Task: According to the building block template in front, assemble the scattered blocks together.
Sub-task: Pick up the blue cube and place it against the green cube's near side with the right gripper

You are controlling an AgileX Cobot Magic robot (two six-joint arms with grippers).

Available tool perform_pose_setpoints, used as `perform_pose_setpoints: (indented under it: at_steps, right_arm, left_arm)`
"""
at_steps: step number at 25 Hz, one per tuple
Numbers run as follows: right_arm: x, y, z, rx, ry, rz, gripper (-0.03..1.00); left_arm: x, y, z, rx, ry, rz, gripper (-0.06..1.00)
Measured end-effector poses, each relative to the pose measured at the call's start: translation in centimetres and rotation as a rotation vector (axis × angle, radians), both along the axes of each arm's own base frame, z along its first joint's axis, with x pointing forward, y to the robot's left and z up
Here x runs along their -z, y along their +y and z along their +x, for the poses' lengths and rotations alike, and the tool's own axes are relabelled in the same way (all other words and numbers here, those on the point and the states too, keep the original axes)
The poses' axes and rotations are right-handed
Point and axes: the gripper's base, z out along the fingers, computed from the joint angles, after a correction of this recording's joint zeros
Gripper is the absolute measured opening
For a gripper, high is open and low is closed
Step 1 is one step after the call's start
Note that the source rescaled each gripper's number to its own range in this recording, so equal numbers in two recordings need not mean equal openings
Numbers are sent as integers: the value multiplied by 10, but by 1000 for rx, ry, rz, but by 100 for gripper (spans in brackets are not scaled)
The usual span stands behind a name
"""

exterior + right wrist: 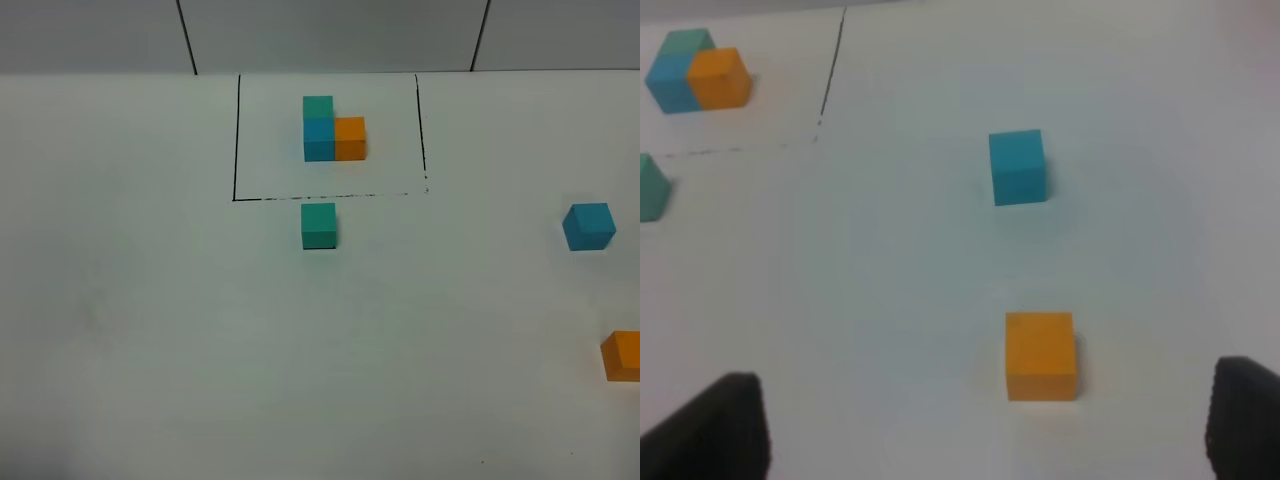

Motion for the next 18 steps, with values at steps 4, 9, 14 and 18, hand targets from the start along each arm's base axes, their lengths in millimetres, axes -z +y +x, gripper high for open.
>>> perform_pose_setpoints:
  at_steps: [4, 9, 14, 18]
  right_arm:
    - [0, 0, 0, 0, 0, 0, 77]
    - [0, 0, 0, 0, 0, 0, 77]
    - [0, 0, 0, 0, 0, 0, 77]
    - [0, 0, 0, 0, 0, 0, 77]
  left_arm:
    - [0, 0, -4, 2, -18, 1, 86]
    - [1, 0, -3, 15, -27, 21, 82]
    - [13, 0, 3, 29, -2, 45, 80]
    - [15, 0, 3, 31, 3, 47, 80]
